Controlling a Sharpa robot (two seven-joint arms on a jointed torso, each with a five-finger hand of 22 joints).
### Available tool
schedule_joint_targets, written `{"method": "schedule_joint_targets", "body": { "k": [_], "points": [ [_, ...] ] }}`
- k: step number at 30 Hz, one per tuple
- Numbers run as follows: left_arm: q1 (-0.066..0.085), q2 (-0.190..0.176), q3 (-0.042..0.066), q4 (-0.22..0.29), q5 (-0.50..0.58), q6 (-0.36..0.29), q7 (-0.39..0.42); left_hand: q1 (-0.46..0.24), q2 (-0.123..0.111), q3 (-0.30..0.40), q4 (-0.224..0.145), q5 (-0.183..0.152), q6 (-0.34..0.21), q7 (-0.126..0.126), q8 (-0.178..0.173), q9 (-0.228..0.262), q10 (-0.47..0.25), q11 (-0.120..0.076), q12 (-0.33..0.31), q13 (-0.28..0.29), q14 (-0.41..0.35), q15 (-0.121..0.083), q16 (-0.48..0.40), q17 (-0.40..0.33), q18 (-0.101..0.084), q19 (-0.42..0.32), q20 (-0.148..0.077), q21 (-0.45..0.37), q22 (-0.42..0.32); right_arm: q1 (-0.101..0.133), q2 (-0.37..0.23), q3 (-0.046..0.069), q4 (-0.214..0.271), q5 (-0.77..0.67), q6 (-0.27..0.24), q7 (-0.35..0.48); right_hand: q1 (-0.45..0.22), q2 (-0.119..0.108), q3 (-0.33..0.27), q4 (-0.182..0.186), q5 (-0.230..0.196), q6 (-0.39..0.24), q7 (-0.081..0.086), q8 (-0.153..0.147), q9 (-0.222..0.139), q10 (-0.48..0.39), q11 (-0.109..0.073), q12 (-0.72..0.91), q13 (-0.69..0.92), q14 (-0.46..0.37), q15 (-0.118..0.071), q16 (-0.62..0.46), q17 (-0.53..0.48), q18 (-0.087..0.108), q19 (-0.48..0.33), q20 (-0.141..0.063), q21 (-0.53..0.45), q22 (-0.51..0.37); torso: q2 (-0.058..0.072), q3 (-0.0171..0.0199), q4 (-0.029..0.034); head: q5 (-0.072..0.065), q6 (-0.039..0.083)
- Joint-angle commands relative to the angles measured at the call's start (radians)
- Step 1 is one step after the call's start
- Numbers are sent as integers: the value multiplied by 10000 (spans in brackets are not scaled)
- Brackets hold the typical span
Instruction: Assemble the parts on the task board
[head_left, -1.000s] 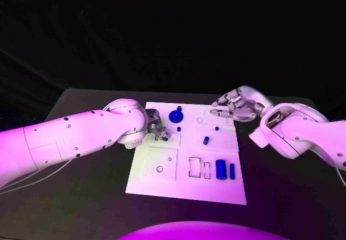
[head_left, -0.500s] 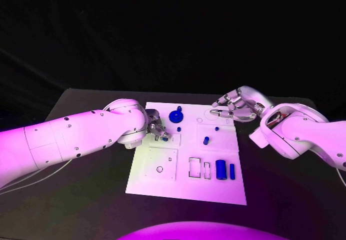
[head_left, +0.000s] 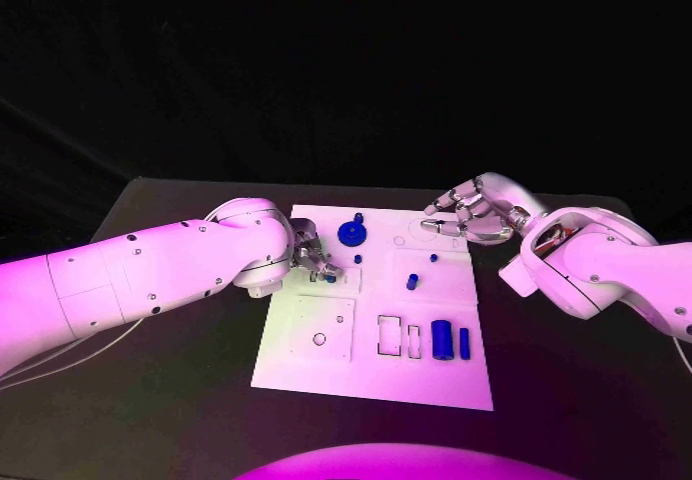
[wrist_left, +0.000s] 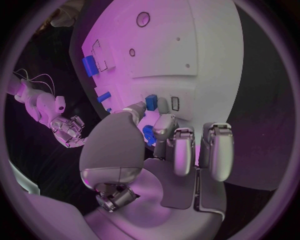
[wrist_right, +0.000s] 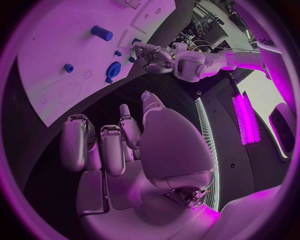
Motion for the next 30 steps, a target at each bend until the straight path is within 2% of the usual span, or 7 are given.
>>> {"method": "schedule_joint_targets", "body": {
  "k": [1,11,15,19,25,30],
  "points": [
    [-5,7,12,8,80,87,-398,-14,133,-207,5,-22,36,33,-40,13,68,22,71,18,1052,-37,24,2632,-151,1019,-62,62,2634,-9,-3,0,-1,-94,116,2,-105,21,-63,12,19,-104,-4,40,-1,-45,4,-60,-13,604,-94,-54,916,56,-69,-26,-46,833,2,-3,6,-2,3],
    [-5,-85,54,83,536,-251,-336,-324,366,-1047,19,-16,48,34,-68,32,84,26,131,73,1052,-35,24,2632,-151,1019,-63,62,2634,-20,1,0,-24,-94,119,4,-111,21,-69,15,11,-106,-4,42,-1,-44,4,-58,-12,603,-94,-56,913,54,-65,-26,-41,837,-5,0,5,-3,28],
    [-1,-176,186,153,824,-424,-297,-382,415,-1238,25,-10,24,42,-87,33,79,32,145,88,1052,-32,24,2632,-151,1019,-63,62,2634,-33,10,0,-54,-94,128,1,-116,24,-72,18,7,-107,-4,43,-1,-41,5,-54,-9,605,-94,-53,919,54,-65,-26,-43,836,-5,-3,5,7,52],
    [32,-309,328,201,917,-498,-274,-391,421,-1340,20,-5,-10,52,-107,30,49,40,106,53,1052,-26,24,2632,-151,1019,-63,62,2634,-45,14,0,-63,-94,139,-8,-88,30,-70,0,5,-108,-7,50,-1,-38,2,-50,-7,606,-95,-54,921,53,-59,-26,-41,840,-5,12,0,0,75],
    [196,-582,476,221,932,-344,-221,-106,482,-1436,-8,13,-93,78,-173,12,-23,62,28,-11,1052,-9,24,2632,-151,1019,-56,62,2634,-54,-5,0,-59,-94,143,-25,-72,34,-70,-9,6,-109,-8,55,0,-33,0,-43,-1,608,-96,-53,923,53,-58,-26,-42,840,4,7,6,-11,113],
    [511,-732,563,107,892,422,-148,366,582,-1371,-17,14,-300,184,-428,-134,-149,141,-131,-147,1052,52,24,2632,-135,974,-30,30,2575,-56,-19,0,-61,-94,147,-36,-68,36,-69,-12,8,-109,-9,56,0,-31,0,-41,0,608,-96,-53,924,52,-55,-26,-39,842,8,-1,8,-22,174]
  ]
}}
